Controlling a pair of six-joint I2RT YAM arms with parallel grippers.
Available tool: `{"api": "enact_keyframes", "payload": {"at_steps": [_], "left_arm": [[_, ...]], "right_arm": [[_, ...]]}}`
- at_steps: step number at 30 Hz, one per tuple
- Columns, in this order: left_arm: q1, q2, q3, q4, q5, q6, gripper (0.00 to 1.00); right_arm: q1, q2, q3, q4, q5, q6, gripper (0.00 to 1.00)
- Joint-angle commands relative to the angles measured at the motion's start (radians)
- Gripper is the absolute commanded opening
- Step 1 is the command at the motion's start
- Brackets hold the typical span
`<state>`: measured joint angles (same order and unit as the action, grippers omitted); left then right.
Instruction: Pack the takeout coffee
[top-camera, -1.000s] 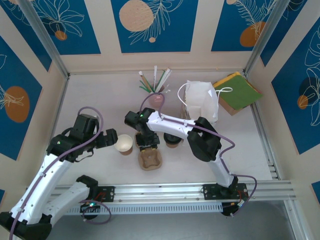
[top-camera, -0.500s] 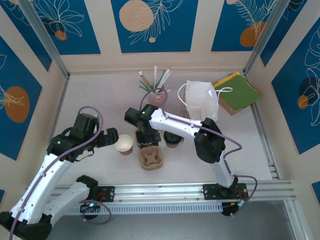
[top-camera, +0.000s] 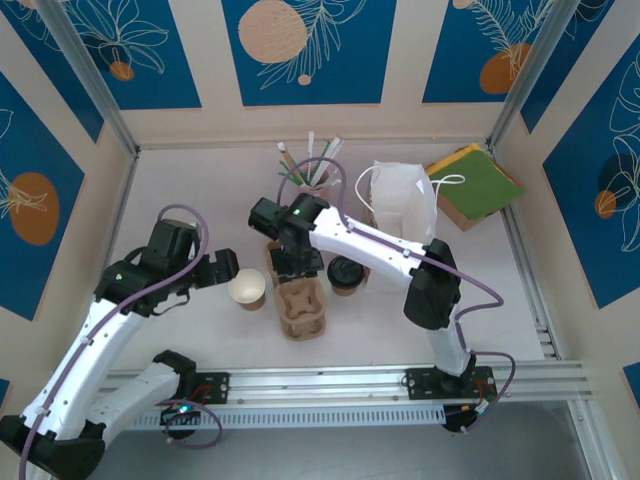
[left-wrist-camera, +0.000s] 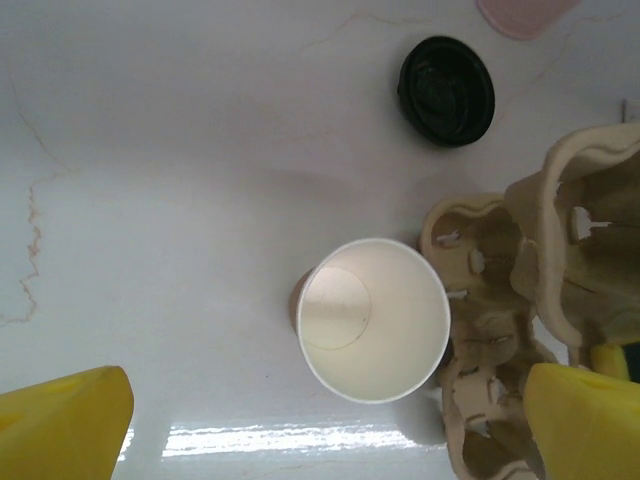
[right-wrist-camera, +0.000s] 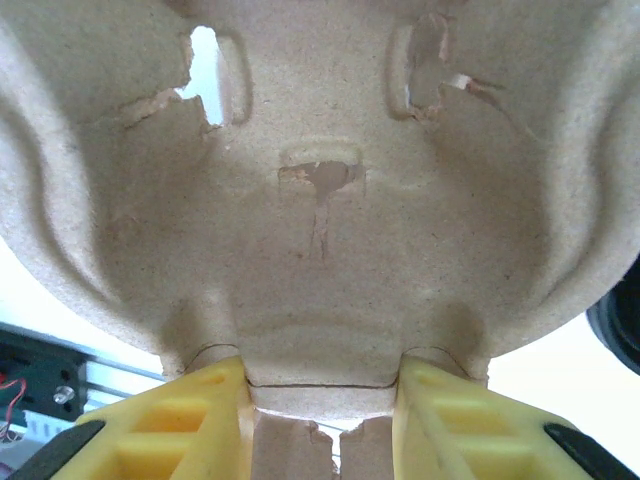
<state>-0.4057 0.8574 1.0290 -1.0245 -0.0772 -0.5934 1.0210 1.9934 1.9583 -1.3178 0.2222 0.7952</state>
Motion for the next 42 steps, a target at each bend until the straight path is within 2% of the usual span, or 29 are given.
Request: {"api": "enact_keyframes", "payload": {"at_steps": [1, 14, 19, 25, 37, 42], "left_arm": [[0.010, 0.016, 0.045, 0.026, -0.001, 0.012, 1.00], [0.010, 0.080, 0.091, 0.199, 0.148, -0.051, 1.00], [0.009, 0.114, 0.125, 0.244, 0.182, -0.068, 1.00], [-0.003, 0.168, 0.167, 0.296, 0.248, -0.077, 1.00], [-0.035, 0.236, 0.209, 0.366, 0.271, -0.100, 1.00], [-0.081, 0.271, 0.234, 0.383, 0.267, -0.087, 1.00]], "right_arm": [[0.005, -0.073, 0.072, -0.086, 0.041, -0.031, 0.36], [-0.008, -0.147, 0.347, -0.256, 0.179, -0.112, 0.36], [-0.042, -0.199, 0.388, -0.296, 0.215, -0.146, 0.36], [-0.114, -0.275, 0.399, -0.313, 0.224, -0.195, 0.36], [-0.306, -0.425, 0.373, -0.332, 0.137, -0.287, 0.37], [-0.393, -0.477, 0.331, -0.326, 0.105, -0.338, 0.37]]}}
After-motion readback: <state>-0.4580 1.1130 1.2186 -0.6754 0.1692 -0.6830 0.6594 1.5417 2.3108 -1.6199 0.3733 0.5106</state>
